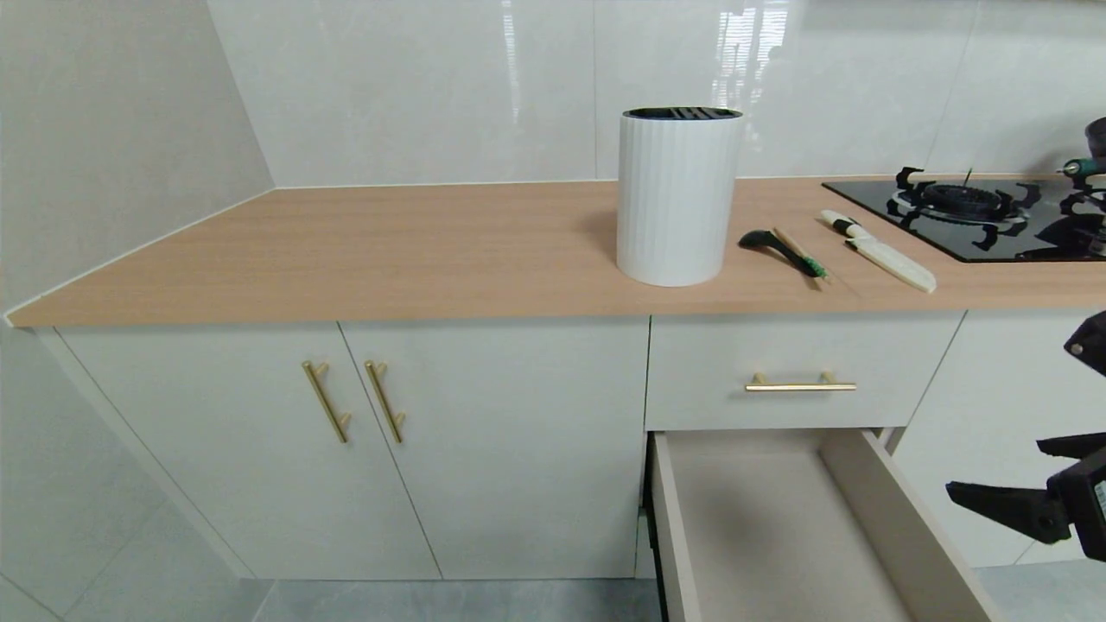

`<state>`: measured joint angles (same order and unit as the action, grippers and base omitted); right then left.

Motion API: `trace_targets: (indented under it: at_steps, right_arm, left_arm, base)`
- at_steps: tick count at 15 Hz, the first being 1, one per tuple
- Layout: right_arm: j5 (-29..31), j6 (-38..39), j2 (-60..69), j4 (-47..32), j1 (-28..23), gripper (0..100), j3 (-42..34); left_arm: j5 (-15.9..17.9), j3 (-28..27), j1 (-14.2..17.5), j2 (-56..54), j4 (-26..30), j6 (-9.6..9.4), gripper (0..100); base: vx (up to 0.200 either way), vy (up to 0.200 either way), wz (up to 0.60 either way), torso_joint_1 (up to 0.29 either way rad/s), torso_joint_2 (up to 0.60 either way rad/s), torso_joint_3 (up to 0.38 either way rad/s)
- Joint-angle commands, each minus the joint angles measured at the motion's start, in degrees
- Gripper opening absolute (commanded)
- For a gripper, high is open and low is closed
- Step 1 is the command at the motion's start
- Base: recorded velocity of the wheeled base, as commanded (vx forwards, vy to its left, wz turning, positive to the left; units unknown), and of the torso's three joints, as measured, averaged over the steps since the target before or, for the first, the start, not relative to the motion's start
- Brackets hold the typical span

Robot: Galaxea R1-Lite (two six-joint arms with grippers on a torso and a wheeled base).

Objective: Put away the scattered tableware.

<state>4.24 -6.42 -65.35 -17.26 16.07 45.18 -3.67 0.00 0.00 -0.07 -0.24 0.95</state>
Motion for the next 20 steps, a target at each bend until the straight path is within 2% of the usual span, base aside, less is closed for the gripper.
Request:
trace_targets:
  at_steps: [1,3,8,12,15,16,20]
  right_arm:
    - [0.24,-0.08,-1.36,0.83,0.02,100,3.25]
    - [-0.02,0.18,-10.58,0.65,-0.77,100,17.58]
    - [0.15,5.81,-24.82,0.56,-1.39,100,35.59]
    - [3.14,8.45,-34.75,0.65,-1.65,100,43.85]
    - [5.60,13.28,-40.11,0.65,-1.65,100,48.60]
    - [8.06,14.25,-42.93,0.65,-1.74,100,50.71]
    - [9.29,18.03,-47.50,0.65,-1.83,100,55.02]
  left_arm:
    - [-0.02,0.00,0.00,0.07,-0.02,0.02,100]
    - [-0.02,0.00,0.00,0.07,-0.02,0.02,100]
    - [-0.02,0.00,0.00,0.07,-0.02,0.02,100]
    - [-0.02,0.00,0.00,0.07,-0.02,0.02,100]
    - [-0.02,0.00,0.00,0.07,-0.02,0.02,100]
    - [-0.02,0.00,0.00,0.07,-0.02,-0.07,100]
    - [-0.02,0.00,0.00,0.07,-0.02,0.02,100]
  base:
    - [0.000,0.000,0.00,0.000,0.00,0.000]
    - [0.000,0.000,0.00,0.000,0.00,0.000]
    - [0.000,0.000,0.00,0.000,0.00,0.000]
    - [0.000,0.000,0.00,0.000,0.00,0.000]
    - [0.000,0.000,0.00,0.000,0.00,0.000]
    - [0.000,0.000,0.00,0.000,0.00,0.000]
    - [0.000,0.000,0.00,0.000,0.00,0.000]
